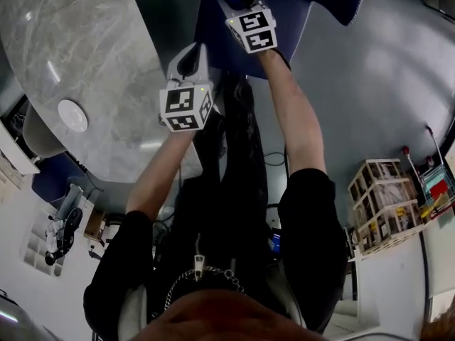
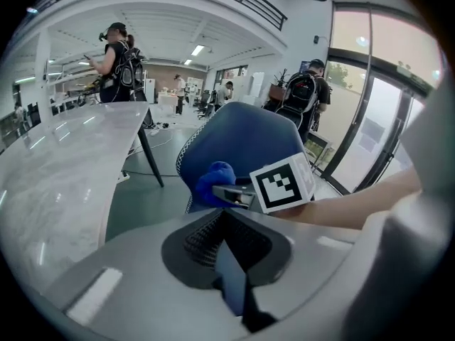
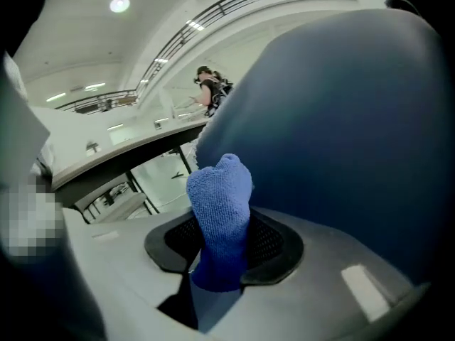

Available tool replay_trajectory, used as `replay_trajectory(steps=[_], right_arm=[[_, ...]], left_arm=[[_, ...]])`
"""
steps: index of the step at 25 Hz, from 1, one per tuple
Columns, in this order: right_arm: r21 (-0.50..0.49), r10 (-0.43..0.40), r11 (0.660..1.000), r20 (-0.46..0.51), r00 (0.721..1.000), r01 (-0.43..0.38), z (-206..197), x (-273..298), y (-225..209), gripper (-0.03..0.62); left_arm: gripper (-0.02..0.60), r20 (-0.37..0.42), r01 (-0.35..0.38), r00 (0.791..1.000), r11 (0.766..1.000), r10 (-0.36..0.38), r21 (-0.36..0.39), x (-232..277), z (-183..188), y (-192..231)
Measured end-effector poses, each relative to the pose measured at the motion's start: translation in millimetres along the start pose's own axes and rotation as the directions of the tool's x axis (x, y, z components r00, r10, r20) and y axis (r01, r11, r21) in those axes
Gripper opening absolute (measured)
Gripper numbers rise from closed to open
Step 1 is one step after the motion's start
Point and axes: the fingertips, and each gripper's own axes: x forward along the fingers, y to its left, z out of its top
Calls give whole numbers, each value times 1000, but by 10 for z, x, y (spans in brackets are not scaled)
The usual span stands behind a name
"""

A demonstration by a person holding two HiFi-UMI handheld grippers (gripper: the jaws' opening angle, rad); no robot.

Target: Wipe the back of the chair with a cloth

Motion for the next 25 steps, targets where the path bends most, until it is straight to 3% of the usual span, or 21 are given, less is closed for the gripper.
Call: replay_trajectory(steps=[4, 7, 14, 19, 25], right_arm=[[-151, 154, 976, -37, 987, -158, 134, 363, 451, 147], [-159, 179, 970, -36, 983, -182, 235, 566, 511, 147], [-81, 118, 990, -16, 993, -119, 283, 773, 287, 149], [9, 2, 1000, -5, 1000, -2, 177, 685, -105, 147], [92, -118, 989, 16, 993, 116, 81, 512, -465, 147]], left_arm=[[11, -10, -32, 999, 999, 32, -34, 3, -78, 77], [11, -10, -52, 999, 998, 52, -45, 7, -102, 103], [11, -22, -35, 999, 999, 34, -27, 114, -197, 139], [11, -31, -2, 1000, 1000, 2, 10, 192, -210, 27], [11, -50, 43, 998, 999, -42, 24, 240, -253, -92]])
